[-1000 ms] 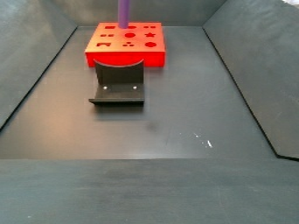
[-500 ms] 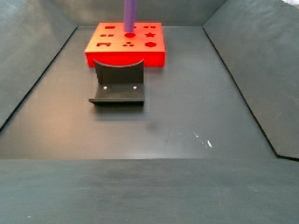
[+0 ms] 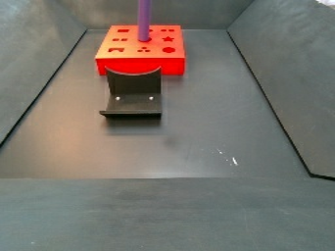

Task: Insert the round object.

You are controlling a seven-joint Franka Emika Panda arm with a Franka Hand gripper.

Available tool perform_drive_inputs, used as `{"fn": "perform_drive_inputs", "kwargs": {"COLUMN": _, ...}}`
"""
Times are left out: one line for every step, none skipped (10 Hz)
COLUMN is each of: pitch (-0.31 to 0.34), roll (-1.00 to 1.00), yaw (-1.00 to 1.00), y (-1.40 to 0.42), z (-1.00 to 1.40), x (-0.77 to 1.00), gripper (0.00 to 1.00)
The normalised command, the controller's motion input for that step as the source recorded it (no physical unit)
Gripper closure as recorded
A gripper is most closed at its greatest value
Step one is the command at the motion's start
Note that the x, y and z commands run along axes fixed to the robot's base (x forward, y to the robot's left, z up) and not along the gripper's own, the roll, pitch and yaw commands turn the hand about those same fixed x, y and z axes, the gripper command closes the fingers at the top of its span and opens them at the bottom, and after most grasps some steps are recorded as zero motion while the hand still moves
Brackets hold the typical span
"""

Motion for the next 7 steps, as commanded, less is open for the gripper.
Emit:
{"fn": "perform_drive_inputs", "kwargs": {"pitch": 0.0, "roll": 0.0, "yaw": -0.17, "y": 0.0, "z": -0.04, "x": -0.32, "gripper": 1.0}}
{"fn": "perform_drive_inputs", "kwargs": {"pitch": 0.0, "roll": 0.0, "yaw": -0.15, "y": 0.0, "z": -0.05, "x": -0.21, "gripper": 1.0}}
{"fn": "perform_drive_inputs", "kwargs": {"pitch": -0.001, "roll": 0.0, "yaw": -0.07, "y": 0.0, "z": -0.08, "x": -0.01, "gripper": 1.0}}
{"fn": "perform_drive_inputs", "kwargs": {"pitch": 0.0, "roll": 0.0, "yaw": -0.01, "y": 0.0, "z": -0.21, "x": 0.13, "gripper": 1.0}}
{"fn": "perform_drive_inputs", "kwargs": {"pitch": 0.227, "roll": 0.11, "yaw": 0.0, "y": 0.0, "z": -0.47, "x": 0.45, "gripper": 1.0}}
{"fn": "perform_drive_inputs", "kwargs": {"pitch": 0.331, "roll": 0.11, "yaw": -0.09, "y": 0.0, "z": -0.52, "x": 0.6, "gripper": 1.0}}
{"fn": "perform_drive_inputs", "kwargs": {"pitch": 0.359, "roll": 0.07, "yaw": -0.21, "y": 0.01, "z": -0.48, "x": 0.58, "gripper": 1.0}}
